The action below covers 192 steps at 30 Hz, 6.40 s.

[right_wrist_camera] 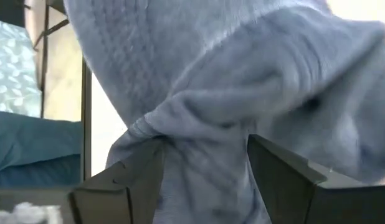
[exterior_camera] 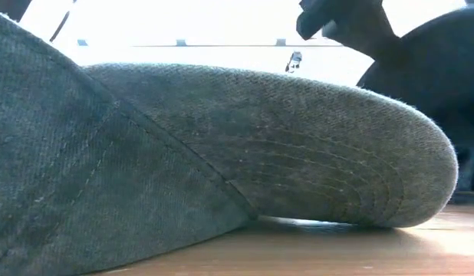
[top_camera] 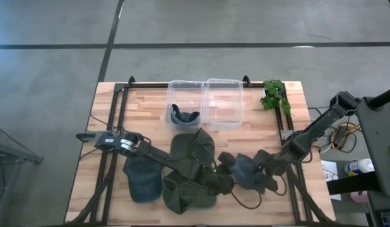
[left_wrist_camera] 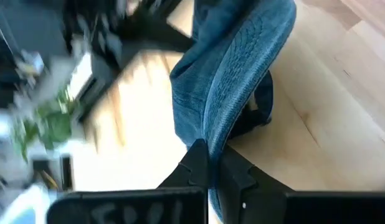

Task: Pick & Place hat
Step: Put the right blue cap into the left transparent bin

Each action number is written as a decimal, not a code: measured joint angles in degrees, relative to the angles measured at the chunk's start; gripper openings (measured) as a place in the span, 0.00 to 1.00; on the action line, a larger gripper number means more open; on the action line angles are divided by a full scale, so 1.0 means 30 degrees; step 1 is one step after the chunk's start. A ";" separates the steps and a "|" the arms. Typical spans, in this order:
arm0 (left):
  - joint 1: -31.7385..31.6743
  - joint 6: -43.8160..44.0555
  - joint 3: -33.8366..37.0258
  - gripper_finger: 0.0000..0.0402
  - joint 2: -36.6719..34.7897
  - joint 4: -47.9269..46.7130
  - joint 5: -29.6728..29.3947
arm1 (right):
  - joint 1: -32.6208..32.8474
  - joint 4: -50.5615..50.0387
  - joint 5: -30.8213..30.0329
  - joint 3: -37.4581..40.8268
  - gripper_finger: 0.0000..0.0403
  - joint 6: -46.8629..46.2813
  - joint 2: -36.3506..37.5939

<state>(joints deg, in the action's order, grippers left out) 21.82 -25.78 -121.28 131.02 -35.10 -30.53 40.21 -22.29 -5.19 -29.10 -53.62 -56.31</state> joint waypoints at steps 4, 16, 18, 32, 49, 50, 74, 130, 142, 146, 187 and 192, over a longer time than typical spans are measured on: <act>-0.0007 0.5627 -0.2863 0.02 -0.0041 -0.5050 0.0000 | 0.0015 -0.3811 -0.2043 -0.2143 0.56 0.0658 0.1609; -0.0036 2.8347 -0.0485 0.02 -0.5421 -0.7767 0.0656 | 0.0002 -0.9321 -1.1458 -0.7342 0.56 0.3081 0.4916; -0.0039 3.0848 0.0535 0.02 -0.6316 -0.7661 0.0771 | -0.0034 -1.0060 -1.1979 -0.7615 0.56 0.2970 0.5034; -0.1136 3.6327 0.9045 0.02 -1.0524 0.1032 0.3479 | -0.0064 -1.3318 -0.8956 -0.2202 0.56 -0.5733 0.5150; -0.1985 3.6801 1.0904 0.02 -1.0626 0.3177 0.4072 | -0.0270 -0.3262 -0.7675 0.2929 0.56 -0.4605 0.7001; -0.2079 3.6814 1.1275 0.02 -1.0550 0.4150 0.4267 | -0.0344 -0.3263 -0.7666 0.2941 0.56 -0.4612 0.6847; -0.2113 3.7601 0.9137 0.02 -0.4169 0.9598 0.5384 | -0.3794 0.2473 -0.4564 0.3497 0.56 -0.2565 0.1325; -0.1202 4.1958 0.8299 0.02 -0.3693 0.7370 0.1163 | -0.4248 0.5175 -0.0234 0.3907 0.56 0.1456 -0.3143; -0.0566 4.2275 0.7571 0.02 -0.4260 0.6103 -0.0746 | -0.4284 -0.2431 -0.1254 0.1629 0.56 0.3778 0.4479; -0.0274 4.3011 0.7631 0.02 -0.5118 0.6178 -0.1692 | -0.4284 -0.5076 -0.1441 0.0101 0.56 0.3996 0.7606; -0.4116 4.5454 0.7724 0.02 -0.5038 0.7673 -1.2493 | -0.4285 -0.7354 -0.8026 -0.2754 0.56 0.0410 0.8218; -0.4216 4.6010 0.7724 0.02 -0.4808 0.7501 -1.2273 | -0.4319 -0.3862 -0.9610 -0.2676 0.56 0.2319 0.7775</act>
<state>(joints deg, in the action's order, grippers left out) 9.17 112.25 -98.10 116.59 -12.60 -67.35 27.25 -33.87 -34.02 -37.13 -46.67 -32.99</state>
